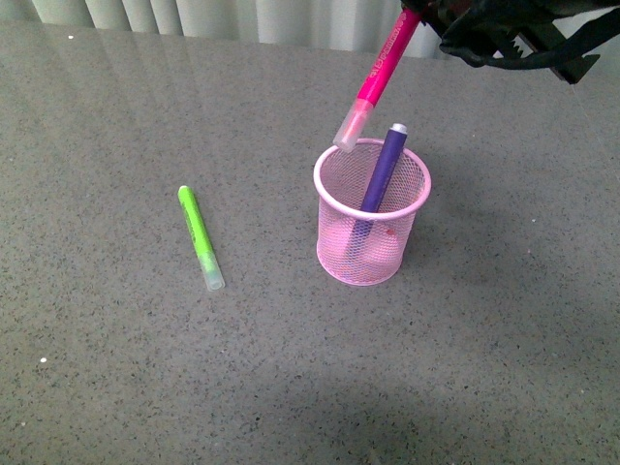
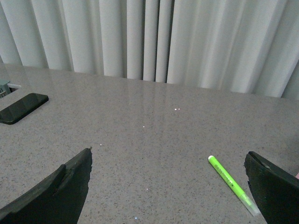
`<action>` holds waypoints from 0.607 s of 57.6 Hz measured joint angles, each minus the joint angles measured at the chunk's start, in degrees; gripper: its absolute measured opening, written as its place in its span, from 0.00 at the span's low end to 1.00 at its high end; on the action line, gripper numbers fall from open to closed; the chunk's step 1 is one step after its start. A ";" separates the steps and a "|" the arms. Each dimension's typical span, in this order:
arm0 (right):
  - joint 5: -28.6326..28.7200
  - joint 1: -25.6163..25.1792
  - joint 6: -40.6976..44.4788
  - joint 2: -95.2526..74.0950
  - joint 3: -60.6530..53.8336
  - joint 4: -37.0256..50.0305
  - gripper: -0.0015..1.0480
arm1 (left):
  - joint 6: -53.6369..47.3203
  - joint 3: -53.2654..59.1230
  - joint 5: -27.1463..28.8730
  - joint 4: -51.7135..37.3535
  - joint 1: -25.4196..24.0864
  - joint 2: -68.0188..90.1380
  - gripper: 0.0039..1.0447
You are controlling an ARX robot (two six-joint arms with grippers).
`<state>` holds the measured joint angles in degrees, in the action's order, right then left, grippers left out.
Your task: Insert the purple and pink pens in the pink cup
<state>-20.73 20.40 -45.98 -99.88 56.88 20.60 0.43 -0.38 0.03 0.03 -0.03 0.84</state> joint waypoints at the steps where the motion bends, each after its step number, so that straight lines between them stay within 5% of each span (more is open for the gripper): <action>1: 0.11 -0.04 -0.17 -0.11 -0.26 0.42 0.08 | 0.00 0.00 0.00 0.00 0.00 0.00 0.93; 35: 1.29 -0.94 -1.31 -0.92 -6.21 6.51 0.13 | 0.00 0.00 0.00 0.00 0.00 0.00 0.93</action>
<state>-19.44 19.46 -47.29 -100.79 50.68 27.11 0.43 -0.38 0.03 0.03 -0.03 0.84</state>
